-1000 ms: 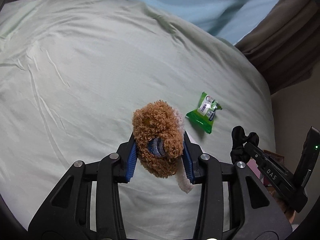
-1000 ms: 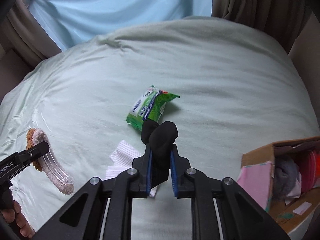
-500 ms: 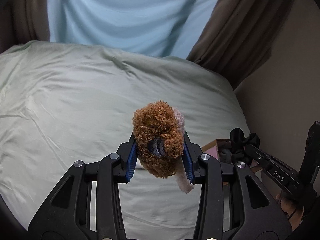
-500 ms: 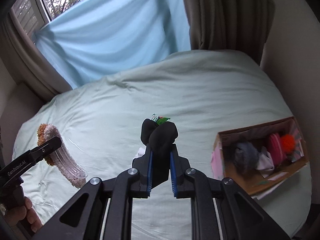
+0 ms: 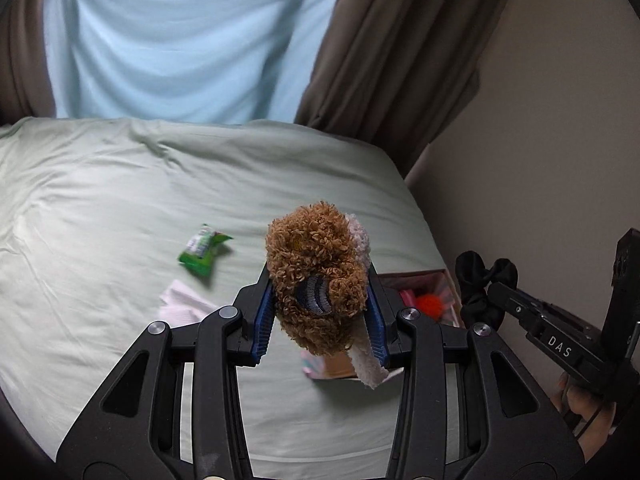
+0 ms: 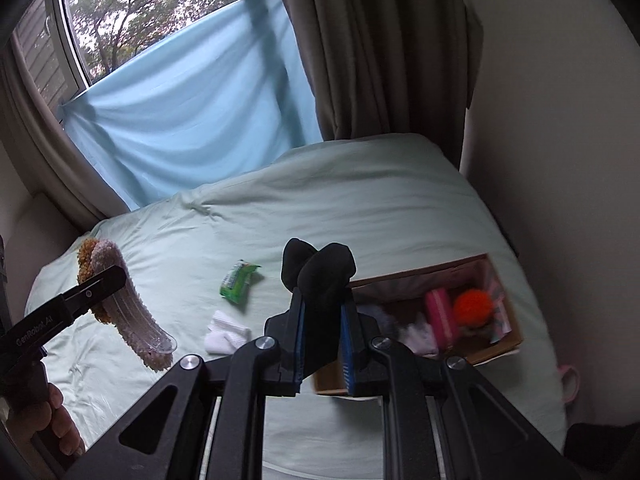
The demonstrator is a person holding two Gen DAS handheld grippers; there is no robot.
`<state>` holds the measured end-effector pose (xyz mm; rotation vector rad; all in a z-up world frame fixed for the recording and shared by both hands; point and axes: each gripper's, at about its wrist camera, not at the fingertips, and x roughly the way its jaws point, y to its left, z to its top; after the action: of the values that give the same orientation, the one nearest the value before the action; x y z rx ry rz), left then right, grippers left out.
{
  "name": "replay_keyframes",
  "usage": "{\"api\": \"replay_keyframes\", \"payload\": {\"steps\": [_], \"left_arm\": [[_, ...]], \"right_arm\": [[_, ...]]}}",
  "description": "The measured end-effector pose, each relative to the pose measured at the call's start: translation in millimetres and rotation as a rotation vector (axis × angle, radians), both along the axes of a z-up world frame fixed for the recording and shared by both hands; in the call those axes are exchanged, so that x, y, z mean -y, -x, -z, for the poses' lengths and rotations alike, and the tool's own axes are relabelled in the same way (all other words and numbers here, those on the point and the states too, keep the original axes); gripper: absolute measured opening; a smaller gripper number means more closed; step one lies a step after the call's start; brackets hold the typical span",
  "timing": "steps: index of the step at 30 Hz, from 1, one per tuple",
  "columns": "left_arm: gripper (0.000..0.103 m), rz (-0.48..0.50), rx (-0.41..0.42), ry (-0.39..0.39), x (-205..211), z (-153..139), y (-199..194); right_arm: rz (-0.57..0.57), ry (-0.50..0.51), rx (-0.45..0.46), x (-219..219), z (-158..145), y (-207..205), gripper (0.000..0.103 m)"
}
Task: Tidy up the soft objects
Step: 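Carry the brown plush toy with the left tool while the right tool carries the black scrunchie to the box, then open the left tool over the box while the right tool releases the black scrunchie inside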
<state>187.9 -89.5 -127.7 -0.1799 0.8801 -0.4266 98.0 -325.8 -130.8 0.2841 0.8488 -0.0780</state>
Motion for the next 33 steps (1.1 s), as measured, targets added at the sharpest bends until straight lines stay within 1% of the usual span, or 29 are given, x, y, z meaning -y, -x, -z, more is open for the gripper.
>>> {"api": "replay_keyframes", "payload": {"steps": [4,7,13,16,21,26,33], "left_arm": [[0.036,-0.002,-0.009,-0.009,46,15,6],[0.036,-0.006,-0.027,-0.034,77,33,6],[0.036,-0.002,-0.08,-0.104,131,73,-4],[0.036,0.019,-0.113,-0.145,151,99,-13],[0.036,0.061,-0.154,-0.202,181,141,-29],[0.036,0.097,-0.208,-0.267,200,179,-36],[0.036,0.135,-0.295,-0.319,202,218,-40]], "right_arm": [[-0.028,0.002,-0.017,43,9,-1,0.014],[-0.057,0.0,-0.041,68,22,-7,0.014],[-0.113,-0.035,-0.112,103,62,-30,0.014],[-0.137,-0.053,-0.141,113,84,-44,0.014],[-0.171,-0.088,-0.181,123,120,-68,0.014],[-0.216,-0.14,-0.23,128,157,-86,0.014],[-0.258,-0.207,-0.296,128,193,-99,0.014]]}}
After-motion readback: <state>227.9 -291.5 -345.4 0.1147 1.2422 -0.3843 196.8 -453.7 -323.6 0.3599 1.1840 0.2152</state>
